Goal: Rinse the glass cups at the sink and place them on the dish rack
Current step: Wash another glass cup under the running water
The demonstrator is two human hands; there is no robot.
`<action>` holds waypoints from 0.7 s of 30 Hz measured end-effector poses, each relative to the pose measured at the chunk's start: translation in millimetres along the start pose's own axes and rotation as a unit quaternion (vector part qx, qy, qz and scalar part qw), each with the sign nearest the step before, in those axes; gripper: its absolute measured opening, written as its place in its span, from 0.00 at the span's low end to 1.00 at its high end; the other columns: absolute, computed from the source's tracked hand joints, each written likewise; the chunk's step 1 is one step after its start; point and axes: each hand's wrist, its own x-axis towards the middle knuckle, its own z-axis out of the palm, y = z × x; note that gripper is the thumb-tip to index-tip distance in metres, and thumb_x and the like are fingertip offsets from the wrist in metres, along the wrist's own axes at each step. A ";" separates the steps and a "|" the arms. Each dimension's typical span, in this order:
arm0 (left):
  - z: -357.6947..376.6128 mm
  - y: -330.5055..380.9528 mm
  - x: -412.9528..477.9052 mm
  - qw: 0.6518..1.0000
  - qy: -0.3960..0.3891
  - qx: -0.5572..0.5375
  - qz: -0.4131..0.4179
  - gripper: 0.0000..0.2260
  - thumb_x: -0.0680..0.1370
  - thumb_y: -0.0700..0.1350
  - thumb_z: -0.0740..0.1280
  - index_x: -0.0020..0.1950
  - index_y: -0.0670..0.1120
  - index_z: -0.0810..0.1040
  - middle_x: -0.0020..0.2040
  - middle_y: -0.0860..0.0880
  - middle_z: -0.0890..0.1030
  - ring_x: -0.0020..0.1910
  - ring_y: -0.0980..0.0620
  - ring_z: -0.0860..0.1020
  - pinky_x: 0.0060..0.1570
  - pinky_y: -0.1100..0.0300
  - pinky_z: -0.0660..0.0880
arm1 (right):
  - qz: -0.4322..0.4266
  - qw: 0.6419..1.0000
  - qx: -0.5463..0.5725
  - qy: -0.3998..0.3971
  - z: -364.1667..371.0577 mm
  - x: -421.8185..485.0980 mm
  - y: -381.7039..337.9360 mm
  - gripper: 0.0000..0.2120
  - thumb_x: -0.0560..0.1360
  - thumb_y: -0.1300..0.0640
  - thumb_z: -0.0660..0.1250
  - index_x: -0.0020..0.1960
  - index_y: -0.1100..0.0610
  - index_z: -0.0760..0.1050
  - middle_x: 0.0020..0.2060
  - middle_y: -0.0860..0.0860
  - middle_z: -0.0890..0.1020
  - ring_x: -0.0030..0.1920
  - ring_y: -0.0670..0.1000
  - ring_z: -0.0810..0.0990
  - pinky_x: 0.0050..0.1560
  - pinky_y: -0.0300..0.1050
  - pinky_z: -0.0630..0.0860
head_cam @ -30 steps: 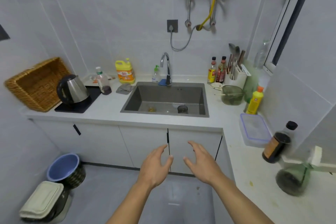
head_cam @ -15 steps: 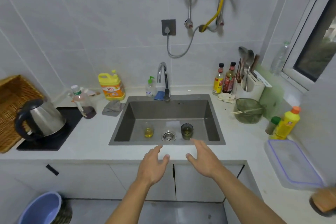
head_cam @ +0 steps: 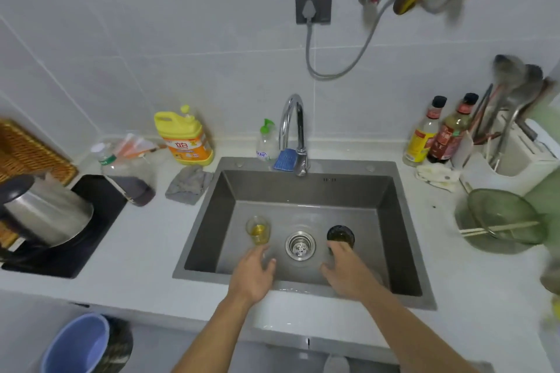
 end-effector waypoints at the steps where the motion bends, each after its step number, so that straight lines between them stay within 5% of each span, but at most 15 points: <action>1: 1.2 -0.5 13.9 1.000 -0.001 0.001 -0.016 0.22 0.85 0.51 0.64 0.79 0.49 0.70 0.76 0.48 0.73 0.73 0.46 0.74 0.72 0.54 0.69 | -0.004 1.000 0.006 -0.012 1.9 15.1 -1.1 0.27 0.83 0.52 0.63 0.79 0.56 0.62 0.76 0.52 0.65 0.73 0.54 0.70 0.70 0.46 0.68; 11: 34.0 -42.9 124.6 0.981 -0.024 -0.033 -0.190 0.28 0.83 0.48 0.68 0.81 0.47 0.64 0.76 0.45 0.74 0.72 0.42 0.76 0.72 0.46 0.74 | 0.002 0.990 0.026 -0.140 56.0 132.0 -9.0 0.33 0.82 0.49 0.64 0.83 0.50 0.55 0.81 0.51 0.61 0.80 0.55 0.63 0.78 0.51 0.63; 17: 61.7 -74.6 194.6 0.965 0.014 -0.096 -0.243 0.48 0.76 0.52 0.77 0.85 0.47 0.49 0.81 0.42 0.65 0.75 0.35 0.70 0.72 0.40 0.71 | 0.052 0.985 0.030 -0.163 93.2 174.9 -1.6 0.33 0.84 0.51 0.62 0.84 0.49 0.52 0.83 0.51 0.56 0.81 0.57 0.60 0.77 0.52 0.63; 21: 82.2 -89.1 240.5 0.965 0.046 -0.124 -0.227 0.56 0.69 0.48 0.83 0.85 0.46 0.48 0.81 0.39 0.62 0.77 0.34 0.67 0.73 0.40 0.69 | 0.071 0.986 0.038 -0.146 111.6 196.0 6.1 0.32 0.83 0.51 0.65 0.83 0.50 0.56 0.81 0.50 0.61 0.79 0.54 0.65 0.75 0.47 0.65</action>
